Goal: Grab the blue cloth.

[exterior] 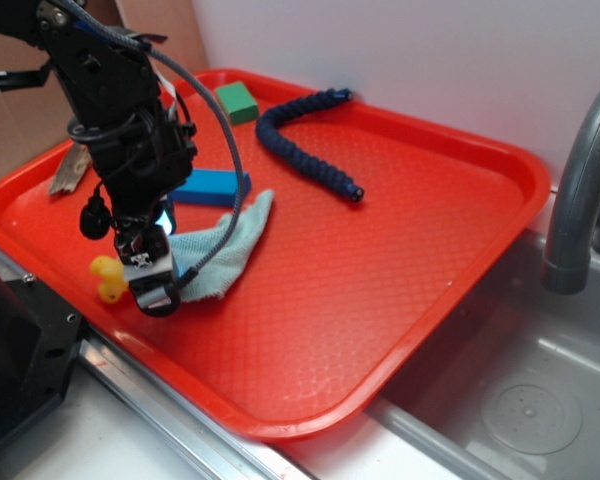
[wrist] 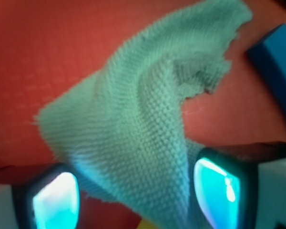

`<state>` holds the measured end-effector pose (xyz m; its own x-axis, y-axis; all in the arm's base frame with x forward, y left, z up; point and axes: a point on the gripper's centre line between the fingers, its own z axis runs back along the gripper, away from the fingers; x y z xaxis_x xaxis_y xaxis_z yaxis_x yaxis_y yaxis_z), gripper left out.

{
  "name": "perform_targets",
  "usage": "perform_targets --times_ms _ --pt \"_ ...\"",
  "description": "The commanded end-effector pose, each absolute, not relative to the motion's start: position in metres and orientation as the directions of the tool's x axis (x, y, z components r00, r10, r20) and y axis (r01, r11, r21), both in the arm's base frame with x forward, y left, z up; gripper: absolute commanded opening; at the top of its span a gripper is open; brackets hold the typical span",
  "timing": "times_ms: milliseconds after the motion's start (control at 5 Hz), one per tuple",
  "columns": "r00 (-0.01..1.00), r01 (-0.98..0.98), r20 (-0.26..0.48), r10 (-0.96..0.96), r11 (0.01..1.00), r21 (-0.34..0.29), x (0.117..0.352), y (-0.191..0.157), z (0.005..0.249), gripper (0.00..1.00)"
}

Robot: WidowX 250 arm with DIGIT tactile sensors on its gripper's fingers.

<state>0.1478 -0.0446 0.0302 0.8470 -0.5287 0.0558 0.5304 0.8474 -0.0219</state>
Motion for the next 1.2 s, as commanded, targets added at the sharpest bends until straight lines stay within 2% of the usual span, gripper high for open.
perform_targets --times_ms 0,400,600,800,1000 --pt "0.811 0.585 0.036 -0.584 0.811 -0.023 0.158 -0.062 0.016 0.00" --pt "0.848 0.527 0.069 -0.525 0.850 -0.015 0.158 -0.052 0.034 0.00" --pt "0.929 0.360 0.097 -0.356 0.933 -0.023 0.162 -0.025 0.074 0.00" --pt "0.974 0.194 0.123 -0.190 0.981 -0.026 0.166 -0.023 0.124 0.00" --pt "0.977 0.168 0.128 -0.172 0.985 0.041 0.168 -0.061 0.174 0.00"
